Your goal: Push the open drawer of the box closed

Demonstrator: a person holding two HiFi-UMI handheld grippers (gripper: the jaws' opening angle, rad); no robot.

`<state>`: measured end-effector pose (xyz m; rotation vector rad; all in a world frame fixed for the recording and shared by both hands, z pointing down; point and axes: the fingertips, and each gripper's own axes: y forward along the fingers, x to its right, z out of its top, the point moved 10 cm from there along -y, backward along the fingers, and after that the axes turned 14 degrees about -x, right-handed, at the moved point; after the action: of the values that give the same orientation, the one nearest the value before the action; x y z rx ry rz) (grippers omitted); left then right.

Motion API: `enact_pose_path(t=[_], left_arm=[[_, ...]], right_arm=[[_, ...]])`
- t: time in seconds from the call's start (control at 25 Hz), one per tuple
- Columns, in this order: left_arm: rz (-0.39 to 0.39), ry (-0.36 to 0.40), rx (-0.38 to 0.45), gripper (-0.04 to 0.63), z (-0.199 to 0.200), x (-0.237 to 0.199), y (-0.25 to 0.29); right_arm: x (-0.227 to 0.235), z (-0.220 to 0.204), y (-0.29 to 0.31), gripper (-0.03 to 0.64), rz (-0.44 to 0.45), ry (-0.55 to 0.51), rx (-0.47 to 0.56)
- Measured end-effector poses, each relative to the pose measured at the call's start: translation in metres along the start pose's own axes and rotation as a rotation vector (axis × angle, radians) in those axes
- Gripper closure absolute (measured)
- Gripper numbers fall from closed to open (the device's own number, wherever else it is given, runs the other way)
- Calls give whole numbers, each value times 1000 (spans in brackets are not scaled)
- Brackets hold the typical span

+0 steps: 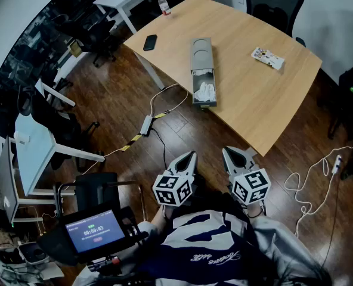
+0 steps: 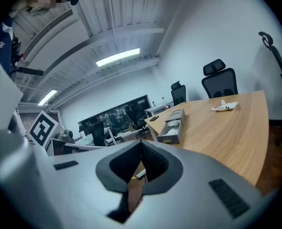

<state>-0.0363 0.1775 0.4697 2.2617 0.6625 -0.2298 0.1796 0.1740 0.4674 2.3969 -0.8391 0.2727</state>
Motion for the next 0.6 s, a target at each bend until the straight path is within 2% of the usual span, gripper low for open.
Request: enact_pose_path(t=[0.2,0.4,0.6], left_arm=[[6,71,-15,592,1,5,4],[23,163,-53,592,20,-25,27],[-2,156,-37,592,52,-60,40]], right_arm=[[8,-2,1,620,-21,5,-12],[20,10,40,620,-31,20,-46],[20,30,78,620,-50,14,-77]])
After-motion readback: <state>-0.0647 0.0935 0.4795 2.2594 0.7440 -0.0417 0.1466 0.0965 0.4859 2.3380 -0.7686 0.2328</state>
